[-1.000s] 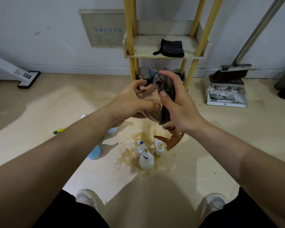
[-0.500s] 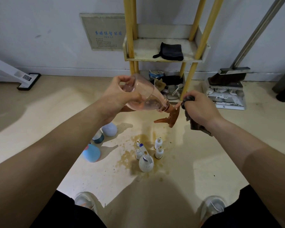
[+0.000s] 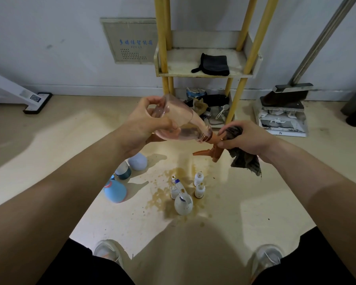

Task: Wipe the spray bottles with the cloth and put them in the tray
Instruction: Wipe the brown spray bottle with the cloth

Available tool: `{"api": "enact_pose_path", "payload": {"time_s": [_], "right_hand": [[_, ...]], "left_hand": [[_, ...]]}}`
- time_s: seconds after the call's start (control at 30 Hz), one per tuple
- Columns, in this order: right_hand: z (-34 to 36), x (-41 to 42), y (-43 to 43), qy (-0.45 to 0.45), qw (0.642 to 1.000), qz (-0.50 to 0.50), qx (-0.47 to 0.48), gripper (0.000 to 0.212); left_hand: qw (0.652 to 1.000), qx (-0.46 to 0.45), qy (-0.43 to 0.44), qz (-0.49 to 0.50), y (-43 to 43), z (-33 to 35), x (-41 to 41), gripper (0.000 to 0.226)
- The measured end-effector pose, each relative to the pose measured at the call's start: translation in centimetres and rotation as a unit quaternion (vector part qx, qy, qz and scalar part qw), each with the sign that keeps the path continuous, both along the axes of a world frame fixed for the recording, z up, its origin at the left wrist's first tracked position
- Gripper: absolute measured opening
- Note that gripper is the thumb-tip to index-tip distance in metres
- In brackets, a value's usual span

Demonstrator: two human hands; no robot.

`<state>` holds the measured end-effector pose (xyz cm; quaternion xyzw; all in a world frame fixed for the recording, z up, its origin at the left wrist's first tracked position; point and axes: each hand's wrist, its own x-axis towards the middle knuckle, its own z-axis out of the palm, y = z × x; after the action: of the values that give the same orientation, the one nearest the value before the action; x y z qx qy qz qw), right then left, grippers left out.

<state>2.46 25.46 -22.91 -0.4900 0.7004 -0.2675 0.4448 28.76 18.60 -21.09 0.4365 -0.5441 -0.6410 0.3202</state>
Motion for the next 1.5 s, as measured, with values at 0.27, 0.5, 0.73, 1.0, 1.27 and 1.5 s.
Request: {"api": "enact_pose_path", "payload": {"time_s": [0.27, 0.5, 0.73, 1.0, 1.27, 1.5], "right_hand": [[-0.3, -1.4, 0.0, -0.006, 0.996, 0.008, -0.083, 0.007], [2.1, 0.0, 0.0, 0.145, 0.968, 0.065, -0.195, 0.012], [3.3, 3.5, 0.0, 0.291, 0.917, 0.147, -0.23, 0.026], [3.4, 4.5, 0.5, 0.403, 0.854, 0.2, -0.262, 0.036], [3.1, 4.5, 0.3, 0.353, 0.872, 0.21, -0.265, 0.031], [5.1, 0.8, 0.7, 0.25, 0.919, 0.079, -0.293, 0.038]], "left_hand": [[0.977, -0.089, -0.171, -0.094, -1.1, 0.0, 2.1, 0.088], [0.868, -0.189, -0.39, -0.24, -1.1, -2.3, 2.1, 0.092], [0.822, -0.21, -0.47, -0.243, 1.2, -5.6, 0.1, 0.092], [0.917, -0.255, -0.278, -0.131, 3.1, -4.9, -2.9, 0.05], [0.925, -0.282, -0.24, -0.081, 3.8, -5.0, -4.7, 0.012], [0.94, -0.259, -0.211, -0.064, 3.5, -5.2, -3.8, 0.011]]}}
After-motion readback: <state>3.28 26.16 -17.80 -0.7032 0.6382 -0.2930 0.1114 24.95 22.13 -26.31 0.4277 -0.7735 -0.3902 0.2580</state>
